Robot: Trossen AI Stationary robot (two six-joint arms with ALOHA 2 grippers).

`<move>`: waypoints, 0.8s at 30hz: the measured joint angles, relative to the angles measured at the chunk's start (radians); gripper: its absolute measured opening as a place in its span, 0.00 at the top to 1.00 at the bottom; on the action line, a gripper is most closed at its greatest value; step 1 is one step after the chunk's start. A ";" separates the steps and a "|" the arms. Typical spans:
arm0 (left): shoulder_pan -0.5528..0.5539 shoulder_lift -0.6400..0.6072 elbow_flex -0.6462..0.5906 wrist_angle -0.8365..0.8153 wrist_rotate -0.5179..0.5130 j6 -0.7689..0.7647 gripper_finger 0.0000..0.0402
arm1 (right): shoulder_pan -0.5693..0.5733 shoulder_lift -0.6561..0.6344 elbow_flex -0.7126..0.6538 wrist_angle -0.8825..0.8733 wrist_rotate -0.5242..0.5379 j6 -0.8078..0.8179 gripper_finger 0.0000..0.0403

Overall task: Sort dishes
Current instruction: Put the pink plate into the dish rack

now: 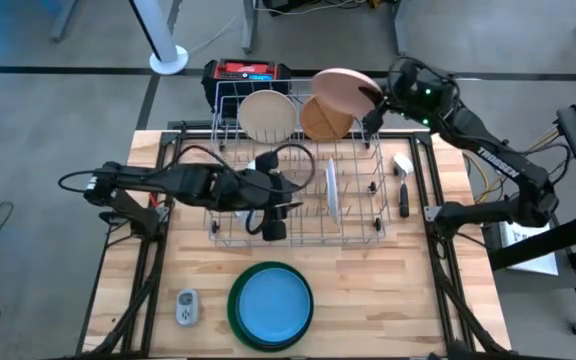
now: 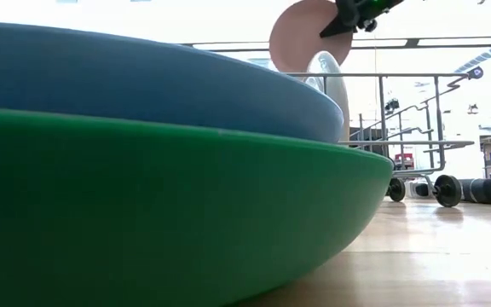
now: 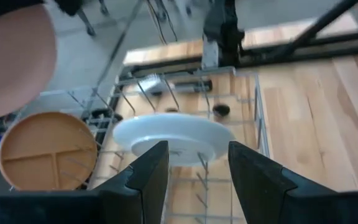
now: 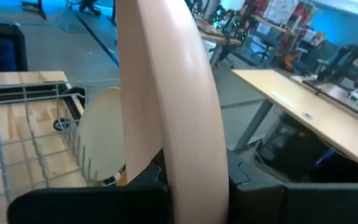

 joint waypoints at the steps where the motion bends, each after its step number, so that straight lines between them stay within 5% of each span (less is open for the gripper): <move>1: 0.002 -0.031 -0.050 0.049 -0.004 0.003 0.61 | -0.014 -0.008 0.000 -0.002 -0.020 -0.008 0.92; 9: 0.022 -0.352 -0.465 0.392 -0.011 -0.003 0.61 | -0.083 -0.017 -0.002 -0.043 -0.150 -0.014 0.92; 15: 0.021 -0.510 -0.638 0.474 -0.053 -0.006 0.61 | -0.092 -0.008 -0.036 -0.064 -0.149 -0.012 0.92; 24: 0.021 -0.588 -0.707 0.474 -0.136 0.028 0.61 | -0.094 -0.017 -0.108 -0.086 0.117 0.141 0.92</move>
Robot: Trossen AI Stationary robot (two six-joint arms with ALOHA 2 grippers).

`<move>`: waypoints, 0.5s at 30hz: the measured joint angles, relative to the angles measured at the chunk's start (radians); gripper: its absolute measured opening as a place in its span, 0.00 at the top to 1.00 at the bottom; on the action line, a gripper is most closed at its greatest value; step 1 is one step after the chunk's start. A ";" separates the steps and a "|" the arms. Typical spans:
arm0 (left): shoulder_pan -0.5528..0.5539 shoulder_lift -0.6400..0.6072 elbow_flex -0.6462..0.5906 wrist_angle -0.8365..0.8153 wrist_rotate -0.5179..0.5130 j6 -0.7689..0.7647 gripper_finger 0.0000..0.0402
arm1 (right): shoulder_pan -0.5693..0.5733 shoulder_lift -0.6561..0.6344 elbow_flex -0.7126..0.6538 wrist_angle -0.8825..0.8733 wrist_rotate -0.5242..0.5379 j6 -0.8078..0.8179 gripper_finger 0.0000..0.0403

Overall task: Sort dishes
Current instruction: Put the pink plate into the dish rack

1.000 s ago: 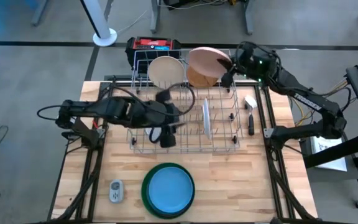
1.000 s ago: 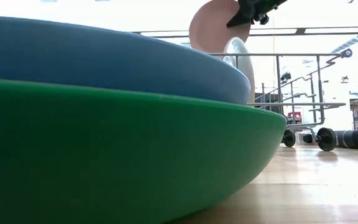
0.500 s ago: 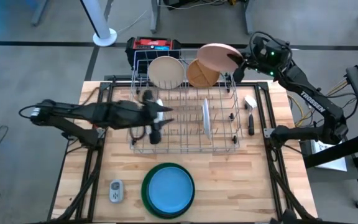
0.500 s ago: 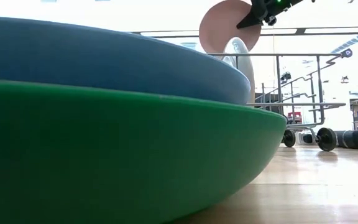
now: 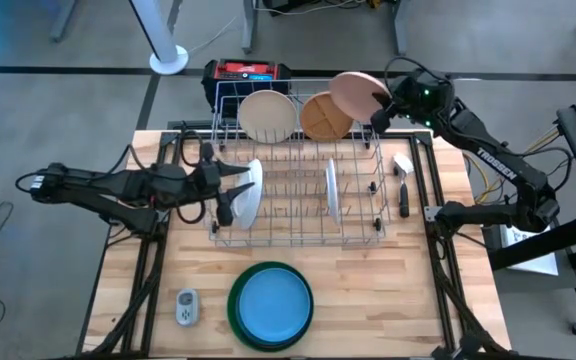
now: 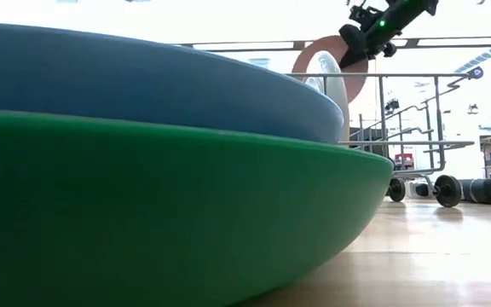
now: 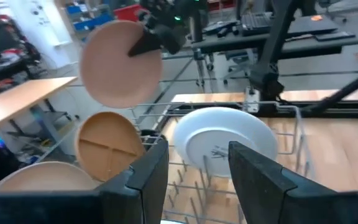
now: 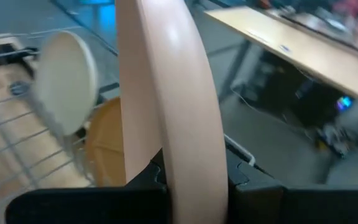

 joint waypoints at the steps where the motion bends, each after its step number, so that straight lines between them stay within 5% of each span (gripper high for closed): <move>1: 0.000 -0.001 0.000 -0.001 -0.023 0.002 0.61 | 0.000 0.000 -0.007 0.001 0.026 0.024 0.92; 8: 0.000 0.003 0.000 -0.008 -0.098 0.026 0.61 | 0.000 -0.002 -0.014 0.002 0.103 0.146 0.92; 15: 0.000 0.006 0.000 -0.080 -0.098 0.019 0.61 | 0.015 -0.006 -0.015 0.010 -0.006 0.090 0.92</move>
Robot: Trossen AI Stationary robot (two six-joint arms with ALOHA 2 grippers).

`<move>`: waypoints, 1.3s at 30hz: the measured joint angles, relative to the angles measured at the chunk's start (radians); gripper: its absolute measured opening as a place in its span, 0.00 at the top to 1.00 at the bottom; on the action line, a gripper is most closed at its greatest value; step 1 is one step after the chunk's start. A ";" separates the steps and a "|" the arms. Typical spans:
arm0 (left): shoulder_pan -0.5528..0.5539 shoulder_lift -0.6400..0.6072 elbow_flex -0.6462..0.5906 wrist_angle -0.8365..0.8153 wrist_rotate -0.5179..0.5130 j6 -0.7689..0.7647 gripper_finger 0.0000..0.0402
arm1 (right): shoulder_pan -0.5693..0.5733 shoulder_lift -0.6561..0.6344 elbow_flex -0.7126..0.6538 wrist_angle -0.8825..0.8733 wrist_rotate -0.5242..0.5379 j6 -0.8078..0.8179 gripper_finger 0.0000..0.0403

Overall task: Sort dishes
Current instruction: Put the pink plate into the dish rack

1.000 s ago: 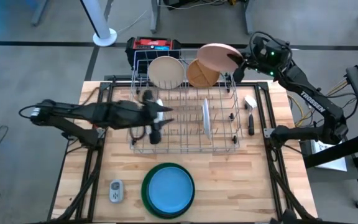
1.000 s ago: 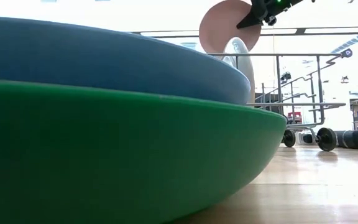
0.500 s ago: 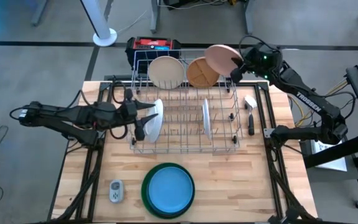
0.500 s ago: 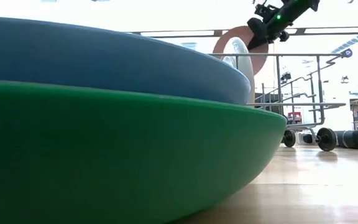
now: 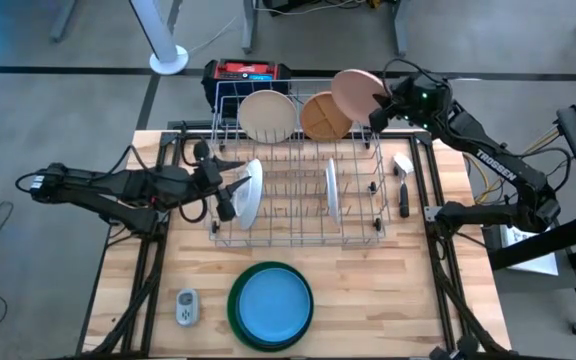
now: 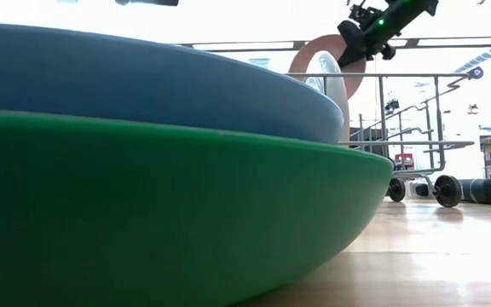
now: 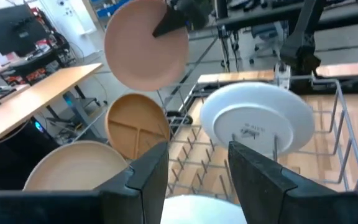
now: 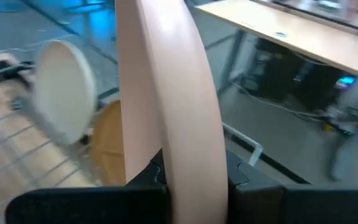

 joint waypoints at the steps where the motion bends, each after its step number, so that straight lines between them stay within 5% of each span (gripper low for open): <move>1: 0.000 0.002 0.000 -0.010 0.000 -0.006 0.61 | 0.000 0.000 -0.005 0.007 -0.025 -0.001 0.92; 21: 0.000 0.015 -0.001 -0.055 0.002 -0.022 0.61 | 0.008 0.081 -0.058 0.153 -0.371 -0.168 0.92; 39: 0.000 0.015 -0.001 -0.097 0.002 -0.028 0.61 | -0.049 0.231 -0.058 0.157 -0.453 -0.279 0.92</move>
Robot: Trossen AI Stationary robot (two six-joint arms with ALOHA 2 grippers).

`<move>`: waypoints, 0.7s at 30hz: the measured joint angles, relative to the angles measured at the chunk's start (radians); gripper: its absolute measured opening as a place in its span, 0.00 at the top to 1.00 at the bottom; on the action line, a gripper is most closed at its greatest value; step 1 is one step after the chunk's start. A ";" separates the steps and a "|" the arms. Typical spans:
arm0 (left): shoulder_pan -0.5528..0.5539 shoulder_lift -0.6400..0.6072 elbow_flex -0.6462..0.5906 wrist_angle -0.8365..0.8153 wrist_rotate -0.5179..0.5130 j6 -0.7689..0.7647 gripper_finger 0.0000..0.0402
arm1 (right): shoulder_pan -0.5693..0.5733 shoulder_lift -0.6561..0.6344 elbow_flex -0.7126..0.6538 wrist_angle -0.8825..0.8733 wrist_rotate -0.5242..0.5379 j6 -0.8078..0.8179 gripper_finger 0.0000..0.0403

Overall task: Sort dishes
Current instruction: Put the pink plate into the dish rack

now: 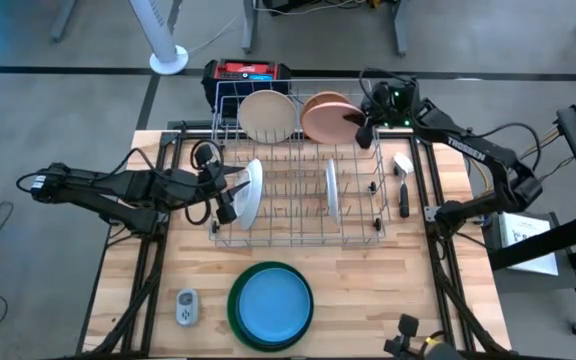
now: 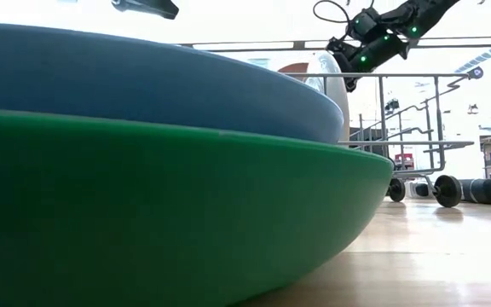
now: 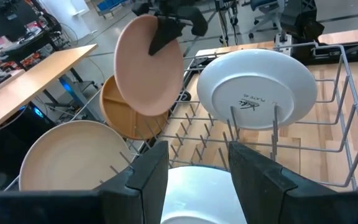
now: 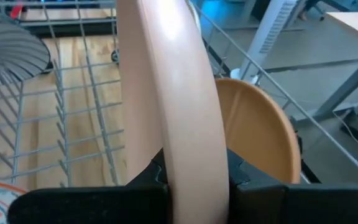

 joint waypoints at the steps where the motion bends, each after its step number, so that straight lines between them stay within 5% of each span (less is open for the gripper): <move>1: 0.000 0.000 0.000 0.000 0.000 0.000 0.61 | 0.000 0.004 0.000 -0.005 0.000 -0.002 0.92; 21: 0.000 0.000 0.000 0.000 0.000 0.000 0.61 | 0.001 0.019 -0.045 -0.040 0.011 -0.071 0.92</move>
